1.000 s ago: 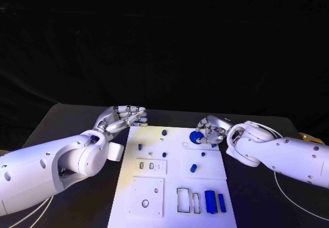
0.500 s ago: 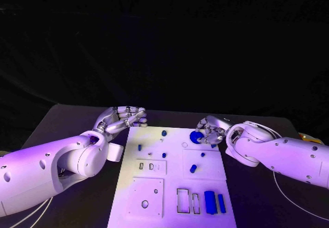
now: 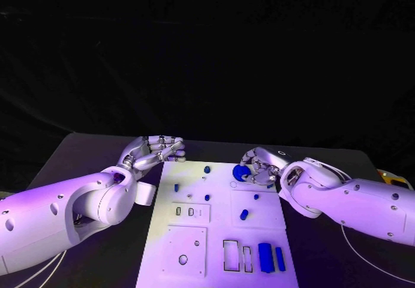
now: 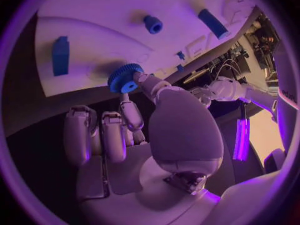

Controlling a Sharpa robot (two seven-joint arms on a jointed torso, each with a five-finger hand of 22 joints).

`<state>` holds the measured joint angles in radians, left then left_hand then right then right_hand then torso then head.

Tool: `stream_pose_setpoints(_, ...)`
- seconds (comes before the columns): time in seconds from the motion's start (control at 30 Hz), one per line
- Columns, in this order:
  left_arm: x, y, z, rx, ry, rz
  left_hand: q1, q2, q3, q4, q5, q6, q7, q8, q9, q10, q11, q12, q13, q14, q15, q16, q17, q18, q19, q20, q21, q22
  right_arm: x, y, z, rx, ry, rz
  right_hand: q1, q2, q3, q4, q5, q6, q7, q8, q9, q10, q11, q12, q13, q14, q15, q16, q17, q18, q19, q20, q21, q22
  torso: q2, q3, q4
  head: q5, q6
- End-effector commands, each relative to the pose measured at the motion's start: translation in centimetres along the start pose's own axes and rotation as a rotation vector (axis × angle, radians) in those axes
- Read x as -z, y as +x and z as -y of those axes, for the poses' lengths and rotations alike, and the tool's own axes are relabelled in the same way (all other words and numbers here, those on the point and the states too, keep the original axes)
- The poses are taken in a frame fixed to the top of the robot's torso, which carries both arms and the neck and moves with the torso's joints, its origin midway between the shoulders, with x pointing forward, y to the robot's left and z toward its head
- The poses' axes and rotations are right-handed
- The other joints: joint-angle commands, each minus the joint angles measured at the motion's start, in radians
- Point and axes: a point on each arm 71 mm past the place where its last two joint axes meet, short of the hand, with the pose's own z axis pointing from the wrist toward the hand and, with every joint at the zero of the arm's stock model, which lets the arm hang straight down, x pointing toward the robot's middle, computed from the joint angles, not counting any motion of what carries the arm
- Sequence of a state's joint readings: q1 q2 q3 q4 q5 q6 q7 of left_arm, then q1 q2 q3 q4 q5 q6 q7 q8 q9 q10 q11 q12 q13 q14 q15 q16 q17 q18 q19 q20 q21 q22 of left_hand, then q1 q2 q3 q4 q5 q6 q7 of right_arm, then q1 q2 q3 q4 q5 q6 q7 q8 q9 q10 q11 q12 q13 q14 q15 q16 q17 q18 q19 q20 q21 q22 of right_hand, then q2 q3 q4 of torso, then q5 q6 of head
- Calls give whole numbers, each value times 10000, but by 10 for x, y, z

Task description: Assemble the parts on the task board

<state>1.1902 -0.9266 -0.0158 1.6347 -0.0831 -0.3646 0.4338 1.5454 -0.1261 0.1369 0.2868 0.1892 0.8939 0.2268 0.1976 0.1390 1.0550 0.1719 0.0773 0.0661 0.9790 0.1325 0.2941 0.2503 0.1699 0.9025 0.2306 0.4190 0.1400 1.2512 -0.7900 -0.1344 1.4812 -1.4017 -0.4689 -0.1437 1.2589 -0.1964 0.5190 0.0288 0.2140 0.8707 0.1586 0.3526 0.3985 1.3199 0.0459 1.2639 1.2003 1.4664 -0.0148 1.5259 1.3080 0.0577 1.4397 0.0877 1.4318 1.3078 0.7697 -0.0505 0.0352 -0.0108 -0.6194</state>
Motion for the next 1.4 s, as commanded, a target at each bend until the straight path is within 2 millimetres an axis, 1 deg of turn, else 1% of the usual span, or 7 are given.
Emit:
stream_pose_setpoints(0.03,-1,3,1,113,89,-185,-82,63,56,-12,-60,-25,26,-34,-8,43,33,-70,16,-90,-3,-27,21,107,-35,12,69,13,0,-3,-20,883,-1167,795,-153,-40,38,34,-46,317,-290,419,255,67,8,70,34,739,-69,59,1031,-108,97,2,65,876,10,-9,9,21,18)
stream_pose_setpoints(0.2,-1,3,1,119,83,-197,-82,63,56,-12,-60,-25,26,-34,-8,43,33,-70,16,-90,-3,-27,21,107,-35,12,69,13,-4,2,-44,1014,-1837,833,-167,-42,40,40,-44,317,-291,417,256,71,8,74,40,745,-69,66,1060,-112,108,1,77,893,15,-18,41,32,21)
stream_pose_setpoints(0.37,-1,4,1,122,81,-203,-82,63,56,-12,-60,-25,26,-34,-8,43,33,-70,16,-90,-3,-27,21,107,-35,12,69,13,-11,8,-60,1022,-2078,734,-220,-58,42,63,-46,304,-288,401,257,69,9,72,39,747,-69,70,1070,-113,110,-1,78,897,18,-36,31,60,6)
stream_pose_setpoints(0.63,-1,5,1,138,84,-238,-82,63,56,-12,-60,-25,26,-34,-8,43,33,-70,16,-90,-3,-27,21,107,-35,12,69,13,-26,23,-78,983,-2221,463,-249,-66,43,76,-51,295,-286,389,257,65,11,67,35,749,-69,74,1083,-110,101,-2,68,886,33,-24,25,81,2)
stream_pose_setpoints(0.83,-2,6,1,143,82,-248,-82,63,56,-12,-60,-25,26,-34,-8,43,33,-70,16,-90,-3,-27,21,107,-35,12,69,13,-34,32,-83,1011,-2158,304,-280,-68,54,91,-57,266,-279,366,255,55,15,59,30,747,-67,72,1074,-104,85,-2,50,865,35,-22,42,109,-22)
stream_pose_setpoints(1.27,-3,7,1,163,71,-292,-69,68,67,-19,-59,-25,23,-35,-8,47,32,-75,17,-102,-1,-31,33,107,-47,13,82,19,-42,44,-88,1250,-2170,111,-285,-67,57,93,-58,258,-277,359,254,45,16,48,17,746,-66,71,1068,-103,85,-2,50,864,34,-3,-2,249,-48)
stream_pose_setpoints(1.4,-3,8,0,171,62,-310,-69,68,67,-19,-59,-25,23,-35,-8,47,32,-75,17,-102,-1,-31,33,107,-47,13,82,19,-42,46,-88,1285,-2222,-28,-346,-87,58,118,-80,219,-261,324,251,37,30,48,24,742,-57,68,1053,-97,67,1,29,843,28,-21,2,266,-84)
